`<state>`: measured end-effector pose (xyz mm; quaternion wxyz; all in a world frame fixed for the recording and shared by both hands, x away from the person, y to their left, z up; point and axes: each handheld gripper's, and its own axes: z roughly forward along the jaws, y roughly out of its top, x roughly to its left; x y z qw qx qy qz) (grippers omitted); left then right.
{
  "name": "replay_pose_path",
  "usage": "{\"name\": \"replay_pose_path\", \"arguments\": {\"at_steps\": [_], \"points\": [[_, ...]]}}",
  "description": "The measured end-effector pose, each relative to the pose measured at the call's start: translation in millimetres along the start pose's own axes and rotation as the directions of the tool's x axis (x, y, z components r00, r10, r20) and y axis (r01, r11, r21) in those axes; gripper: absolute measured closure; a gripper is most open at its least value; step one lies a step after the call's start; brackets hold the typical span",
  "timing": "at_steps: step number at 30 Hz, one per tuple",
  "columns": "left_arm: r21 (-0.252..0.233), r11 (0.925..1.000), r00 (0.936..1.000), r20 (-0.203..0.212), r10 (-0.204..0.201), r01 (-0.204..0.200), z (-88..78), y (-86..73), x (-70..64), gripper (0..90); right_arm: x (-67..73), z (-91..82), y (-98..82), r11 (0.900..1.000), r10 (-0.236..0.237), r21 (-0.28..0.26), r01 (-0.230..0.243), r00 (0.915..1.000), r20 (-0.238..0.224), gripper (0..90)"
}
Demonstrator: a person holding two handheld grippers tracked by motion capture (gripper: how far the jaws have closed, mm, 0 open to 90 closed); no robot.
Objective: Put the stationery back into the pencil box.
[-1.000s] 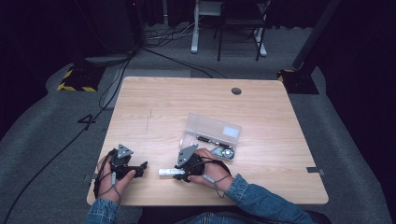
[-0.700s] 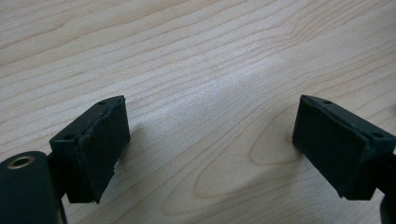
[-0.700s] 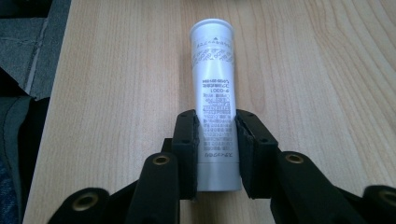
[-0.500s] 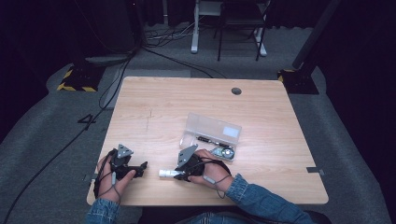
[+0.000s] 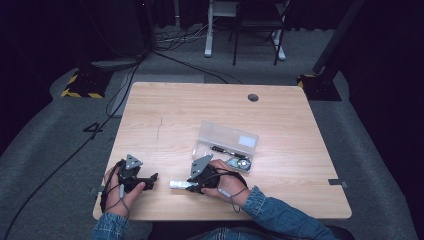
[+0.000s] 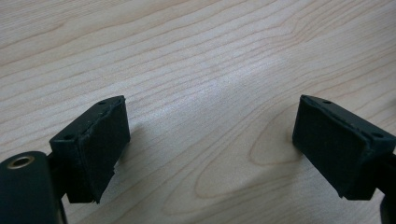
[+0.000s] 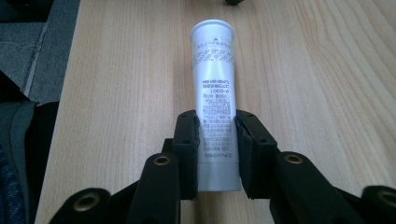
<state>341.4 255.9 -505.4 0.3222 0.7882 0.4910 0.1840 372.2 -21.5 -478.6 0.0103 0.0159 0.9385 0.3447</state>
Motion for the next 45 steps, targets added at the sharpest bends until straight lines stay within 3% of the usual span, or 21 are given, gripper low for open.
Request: {"name": "replay_pose_path", "arguments": {"at_steps": [18, 28, 45], "points": [[0.000, 1.0000, 1.0000, 0.000, 0.000, 0.000, 0.0, 0.0, 0.0, 11.3, -8.6, -31.1, 8.0, 0.998, -0.015, -0.067, 0.018, 0.9993, 0.033, 71.3], [0.000, 1.0000, 1.0000, -0.001, 0.001, -0.001, 0.0, 0.0, 0.1, 11.3, -18.5, -46.9, 7.0, 0.997, -0.007, -0.075, 0.011, 0.9984, 0.057, 71.3], [0.001, 1.0000, 1.0000, -0.002, 0.005, -0.005, -0.4, -0.2, 0.1, 11.4, -49.3, -73.4, -5.7, 0.996, 0.044, -0.080, -0.035, 0.9923, 0.115, 71.3]]}}
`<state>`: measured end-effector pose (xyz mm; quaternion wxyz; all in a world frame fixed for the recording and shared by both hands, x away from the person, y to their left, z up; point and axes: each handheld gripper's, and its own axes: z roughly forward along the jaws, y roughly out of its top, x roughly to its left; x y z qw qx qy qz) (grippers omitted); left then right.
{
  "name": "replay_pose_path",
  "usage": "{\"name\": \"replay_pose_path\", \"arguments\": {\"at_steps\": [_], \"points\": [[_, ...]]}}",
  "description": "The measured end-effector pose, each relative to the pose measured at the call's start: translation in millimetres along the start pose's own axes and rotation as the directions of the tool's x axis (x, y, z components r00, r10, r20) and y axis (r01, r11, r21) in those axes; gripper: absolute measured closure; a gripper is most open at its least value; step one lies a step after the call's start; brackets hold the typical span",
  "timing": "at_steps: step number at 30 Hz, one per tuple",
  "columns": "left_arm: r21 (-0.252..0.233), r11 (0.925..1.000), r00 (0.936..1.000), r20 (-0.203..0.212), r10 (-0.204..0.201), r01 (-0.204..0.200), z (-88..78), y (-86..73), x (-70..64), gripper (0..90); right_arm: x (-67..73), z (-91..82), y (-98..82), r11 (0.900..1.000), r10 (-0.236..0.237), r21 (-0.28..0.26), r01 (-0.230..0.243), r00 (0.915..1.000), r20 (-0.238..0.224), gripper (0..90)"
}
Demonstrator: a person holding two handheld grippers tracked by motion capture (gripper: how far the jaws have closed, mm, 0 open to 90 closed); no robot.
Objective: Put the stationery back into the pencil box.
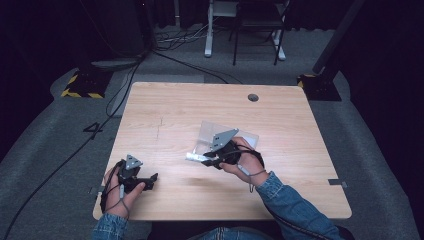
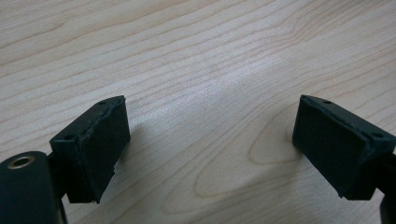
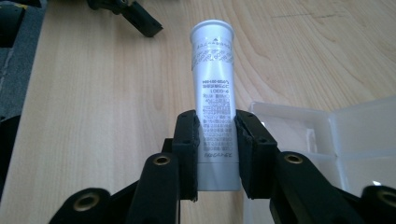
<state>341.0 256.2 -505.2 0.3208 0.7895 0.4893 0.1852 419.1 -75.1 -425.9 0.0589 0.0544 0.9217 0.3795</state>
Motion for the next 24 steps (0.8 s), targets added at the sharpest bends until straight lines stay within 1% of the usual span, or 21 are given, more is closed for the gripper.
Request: {"name": "replay_pose_path", "arguments": {"at_steps": [3, 5, 6, 8, 10, 12, 14, 18, 22, 24], "points": [[0.000, 1.0000, 1.0000, 0.000, 0.000, 0.000, 0.0, 0.0, 0.0, 11.4, -8.3, -2.9, -5.6, 1.000, 0.008, 0.007, -0.008, 0.9998, 0.017, 71.2], [0.000, 1.0000, 1.0000, 0.000, 0.000, 0.000, 0.0, 0.0, 0.0, 11.4, -14.0, -4.6, -10.2, 1.000, 0.022, 0.011, -0.022, 0.9993, 0.031, 71.3], [0.000, 1.0000, 1.0000, 0.000, 0.000, 0.000, 0.0, 0.0, 0.0, 11.4, -14.0, -4.6, -10.2, 1.000, 0.022, 0.011, -0.022, 0.9993, 0.031, 71.3], [0.000, 1.0000, 1.0000, 0.000, 0.000, 0.000, 0.0, 0.0, 0.0, 11.4, -19.4, -5.5, -15.1, 0.999, 0.030, 0.019, -0.031, 0.9986, 0.043, 71.2], [0.000, 1.0000, 1.0000, 0.000, -0.001, 0.001, 0.0, 0.0, 0.0, 11.4, -23.0, -5.9, -18.2, 0.999, 0.024, 0.031, -0.025, 0.9984, 0.052, 71.3], [0.000, 1.0000, 1.0000, 0.000, 0.000, 0.000, 0.0, 0.0, 0.0, 11.4, -25.3, -5.4, -20.8, 0.999, 0.030, 0.037, -0.032, 0.9977, 0.062, 71.2], [0.000, 1.0000, 1.0000, 0.000, 0.000, 0.000, 0.0, 0.0, 0.0, 11.4, -28.1, -5.2, -23.6, 0.998, 0.022, 0.050, -0.025, 0.9976, 0.066, 71.2], [0.000, 1.0000, 1.0000, 0.000, 0.000, 0.000, 0.0, 0.0, 0.0, 11.4, -33.2, -3.8, -29.5, 0.997, 0.031, 0.071, -0.036, 0.9965, 0.078, 71.2], [0.000, 1.0000, 1.0000, 0.000, 0.000, 0.000, 0.0, 0.0, 0.0, 11.3, -37.7, -1.7, -35.2, 0.995, 0.025, 0.095, -0.033, 0.9961, 0.085, 71.2], [0.000, 1.0000, 1.0000, 0.000, 0.000, 0.000, 0.0, 0.0, 0.0, 11.3, -40.1, -1.3, -37.8, 0.994, 0.022, 0.106, -0.030, 0.9964, 0.081, 71.2]]}}
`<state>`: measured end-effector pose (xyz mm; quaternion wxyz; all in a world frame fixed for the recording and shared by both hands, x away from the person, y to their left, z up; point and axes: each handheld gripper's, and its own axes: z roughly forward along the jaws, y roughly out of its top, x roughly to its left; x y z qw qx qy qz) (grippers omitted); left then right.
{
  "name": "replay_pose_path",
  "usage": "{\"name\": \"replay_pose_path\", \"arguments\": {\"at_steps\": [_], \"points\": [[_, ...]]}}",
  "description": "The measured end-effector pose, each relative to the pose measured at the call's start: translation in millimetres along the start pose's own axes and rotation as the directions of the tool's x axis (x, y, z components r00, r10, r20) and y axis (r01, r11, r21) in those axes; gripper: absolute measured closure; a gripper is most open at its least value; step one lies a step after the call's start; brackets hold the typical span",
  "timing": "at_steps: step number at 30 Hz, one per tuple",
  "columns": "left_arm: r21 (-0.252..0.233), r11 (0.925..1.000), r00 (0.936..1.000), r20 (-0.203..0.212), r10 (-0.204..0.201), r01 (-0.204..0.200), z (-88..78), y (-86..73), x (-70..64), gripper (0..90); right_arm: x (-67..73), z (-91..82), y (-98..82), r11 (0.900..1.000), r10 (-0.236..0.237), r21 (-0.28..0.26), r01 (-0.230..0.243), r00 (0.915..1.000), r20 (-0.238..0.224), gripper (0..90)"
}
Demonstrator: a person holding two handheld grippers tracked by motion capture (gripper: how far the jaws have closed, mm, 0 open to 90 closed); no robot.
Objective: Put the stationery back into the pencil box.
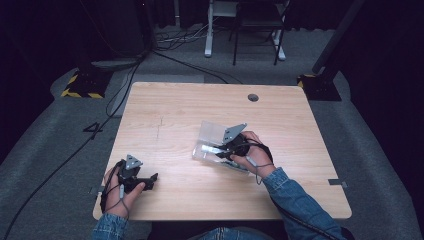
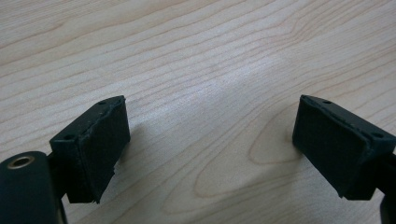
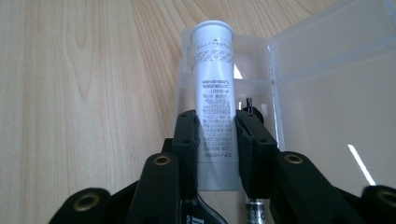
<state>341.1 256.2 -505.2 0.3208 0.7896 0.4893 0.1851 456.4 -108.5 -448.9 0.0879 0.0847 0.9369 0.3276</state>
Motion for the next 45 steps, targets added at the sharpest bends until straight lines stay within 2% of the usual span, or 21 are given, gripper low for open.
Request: {"name": "replay_pose_path", "arguments": {"at_steps": [6, 20, 27, 35, 45], "points": [[0.000, 1.0000, 1.0000, 0.000, 0.000, 0.000, 0.0, 0.0, 0.0, 11.3, -4.9, 0.6, -7.0, 0.999, 0.003, 0.033, -0.004, 1.0000, 0.008, 71.2], [0.000, 1.0000, 1.0000, 0.001, -0.001, 0.001, 0.1, 0.0, -0.1, 11.3, -7.0, 7.2, -13.7, 0.997, -0.034, 0.076, 0.034, 0.9994, -0.009, 71.2], [0.000, 1.0000, 1.0000, 0.001, -0.001, 0.001, 0.1, 0.0, -0.1, 11.3, -8.4, 10.8, -16.1, 0.996, -0.041, 0.077, 0.042, 0.9991, -0.012, 71.2], [0.000, 1.0000, 1.0000, 0.001, -0.001, 0.001, 0.1, 0.0, -0.1, 11.3, -11.8, 15.1, -19.9, 0.998, -0.033, 0.048, 0.033, 0.9994, -0.015, 70.5], [0.000, 1.0000, 1.0000, 0.001, 0.000, 0.000, 0.0, 0.0, 0.0, 11.3, -14.2, 16.8, -22.2, 1.000, 0.017, 0.018, -0.017, 0.9991, -0.039, 59.3]]}}
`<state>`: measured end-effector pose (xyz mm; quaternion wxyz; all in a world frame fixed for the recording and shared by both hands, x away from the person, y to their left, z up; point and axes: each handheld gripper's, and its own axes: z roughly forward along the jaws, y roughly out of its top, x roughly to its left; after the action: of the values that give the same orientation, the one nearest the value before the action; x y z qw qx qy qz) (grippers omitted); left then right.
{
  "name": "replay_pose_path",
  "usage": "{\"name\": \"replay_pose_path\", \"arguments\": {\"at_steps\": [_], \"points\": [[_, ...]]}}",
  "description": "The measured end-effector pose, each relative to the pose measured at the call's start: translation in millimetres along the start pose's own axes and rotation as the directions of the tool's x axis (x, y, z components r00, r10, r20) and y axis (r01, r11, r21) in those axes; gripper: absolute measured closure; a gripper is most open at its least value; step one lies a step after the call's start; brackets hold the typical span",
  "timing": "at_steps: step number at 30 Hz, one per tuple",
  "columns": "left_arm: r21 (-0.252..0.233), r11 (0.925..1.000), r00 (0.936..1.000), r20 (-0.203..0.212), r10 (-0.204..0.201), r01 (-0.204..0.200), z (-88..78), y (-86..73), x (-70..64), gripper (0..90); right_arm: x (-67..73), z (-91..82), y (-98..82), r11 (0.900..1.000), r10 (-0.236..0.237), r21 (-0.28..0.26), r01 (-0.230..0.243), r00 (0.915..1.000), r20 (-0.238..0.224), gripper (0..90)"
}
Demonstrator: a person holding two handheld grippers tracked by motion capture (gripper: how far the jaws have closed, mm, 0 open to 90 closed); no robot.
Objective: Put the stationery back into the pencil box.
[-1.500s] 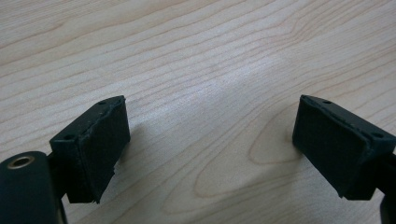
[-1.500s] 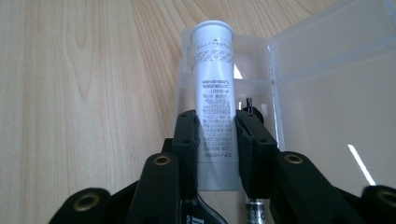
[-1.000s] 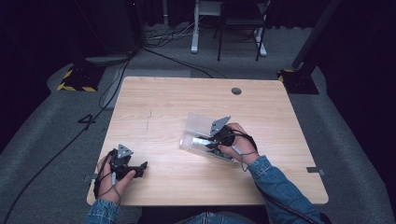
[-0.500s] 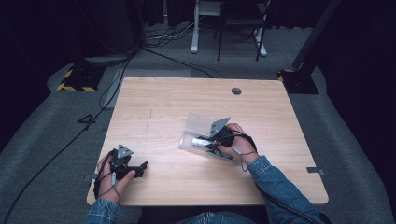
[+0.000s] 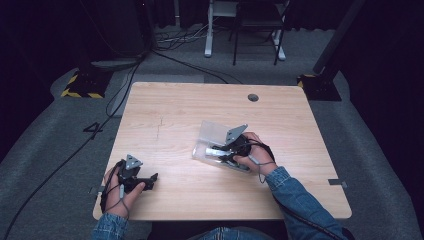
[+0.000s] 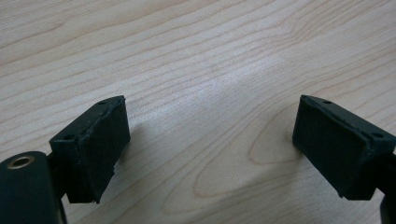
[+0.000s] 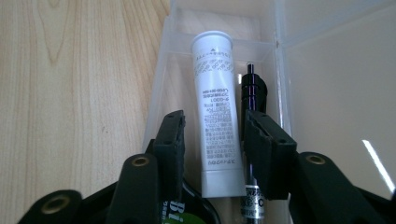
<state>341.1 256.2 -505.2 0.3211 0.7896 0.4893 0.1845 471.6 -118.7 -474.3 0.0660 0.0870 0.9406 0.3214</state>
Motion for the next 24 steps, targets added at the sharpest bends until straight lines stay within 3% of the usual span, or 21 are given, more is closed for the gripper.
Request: {"name": "replay_pose_path", "arguments": {"at_steps": [4, 10, 13, 19, 24], "points": [[0.000, 1.0000, 1.0000, 0.000, 0.000, 0.000, 0.0, 0.0, 0.0, 11.3, 0.6, 0.1, -1.0, 1.000, 0.015, 0.005, -0.015, 0.9999, -0.001, 68.7], [0.000, 1.0000, 1.0000, 0.000, 0.000, 0.000, 0.0, 0.0, 0.0, 11.3, -0.9, -1.0, -2.1, 0.999, 0.052, 0.000, -0.052, 0.9983, -0.025, 71.1], [0.000, 1.0000, 1.0000, 0.000, 0.000, 0.000, 0.0, 0.0, 0.0, 11.3, -2.1, -1.3, -3.6, 0.996, 0.085, -0.012, -0.085, 0.9956, -0.040, 71.3], [0.000, 1.0000, 1.0000, -0.001, 0.000, 0.000, 0.0, 0.0, 0.0, 11.3, -3.2, -4.8, -2.9, 0.996, 0.084, -0.022, -0.084, 0.9960, -0.032, 65.8], [0.000, 1.0000, 1.0000, 0.000, -0.001, 0.001, 0.0, 0.0, 0.0, 11.3, -2.2, -18.0, 0.6, 0.994, 0.089, -0.056, -0.090, 0.9958, -0.021, 77.7]]}}
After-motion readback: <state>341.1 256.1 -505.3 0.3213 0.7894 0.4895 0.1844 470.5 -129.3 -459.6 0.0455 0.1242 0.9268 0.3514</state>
